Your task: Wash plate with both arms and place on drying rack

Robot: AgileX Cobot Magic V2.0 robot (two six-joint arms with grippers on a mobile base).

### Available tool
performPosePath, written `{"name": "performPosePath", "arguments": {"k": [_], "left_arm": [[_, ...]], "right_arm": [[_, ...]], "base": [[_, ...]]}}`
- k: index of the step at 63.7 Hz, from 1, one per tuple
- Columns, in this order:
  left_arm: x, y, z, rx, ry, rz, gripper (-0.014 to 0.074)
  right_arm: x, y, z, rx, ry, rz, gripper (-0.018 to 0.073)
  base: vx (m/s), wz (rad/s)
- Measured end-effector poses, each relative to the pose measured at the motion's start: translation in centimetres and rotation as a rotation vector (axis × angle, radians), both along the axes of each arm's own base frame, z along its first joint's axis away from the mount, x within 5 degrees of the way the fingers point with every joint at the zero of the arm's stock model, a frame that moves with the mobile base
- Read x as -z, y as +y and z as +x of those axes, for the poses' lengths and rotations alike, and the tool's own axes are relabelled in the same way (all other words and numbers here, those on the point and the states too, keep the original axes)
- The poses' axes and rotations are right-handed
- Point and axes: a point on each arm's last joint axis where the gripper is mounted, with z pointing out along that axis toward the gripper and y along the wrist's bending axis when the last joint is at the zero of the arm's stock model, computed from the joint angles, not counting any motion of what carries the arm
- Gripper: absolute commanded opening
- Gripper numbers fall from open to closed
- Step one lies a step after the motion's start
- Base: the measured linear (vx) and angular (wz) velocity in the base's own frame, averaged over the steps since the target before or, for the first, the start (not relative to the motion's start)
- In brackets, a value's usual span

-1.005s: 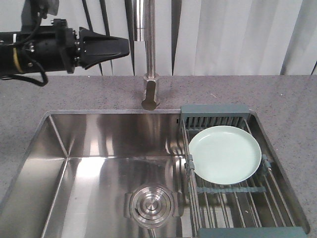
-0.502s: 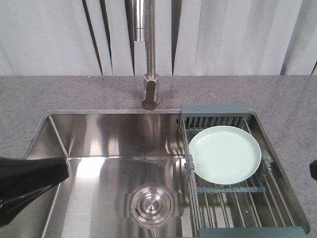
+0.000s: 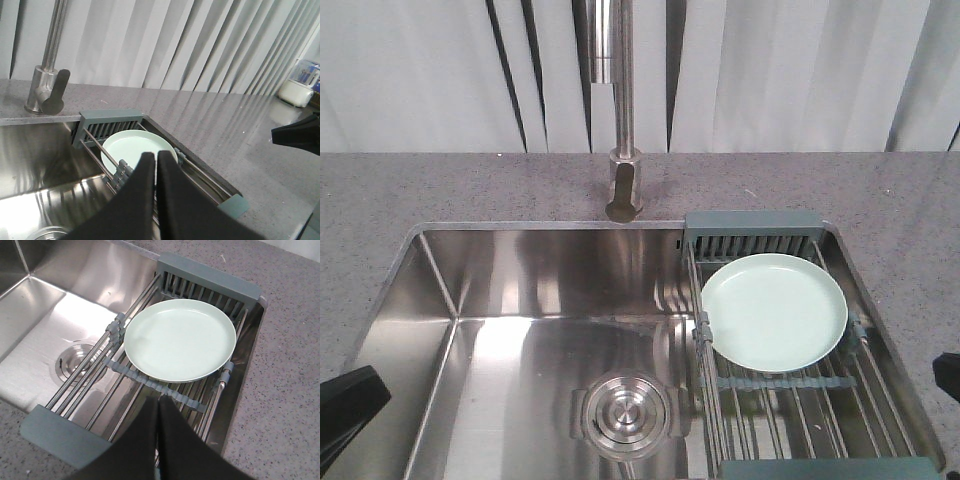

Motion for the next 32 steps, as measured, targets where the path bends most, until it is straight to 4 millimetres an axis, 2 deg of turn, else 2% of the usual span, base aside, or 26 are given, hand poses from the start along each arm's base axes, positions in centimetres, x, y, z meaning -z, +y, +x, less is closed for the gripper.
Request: {"name": "performPosePath", "arguments": {"k": [32], "left_arm": [[-0.02, -0.01, -0.01, 0.002, 0.0, -0.004, -0.0006]], "right_arm": [[0.0, 0.0, 0.0, 0.0, 0.0, 0.001, -0.0006]], "base": [[0.0, 0.0]]}}
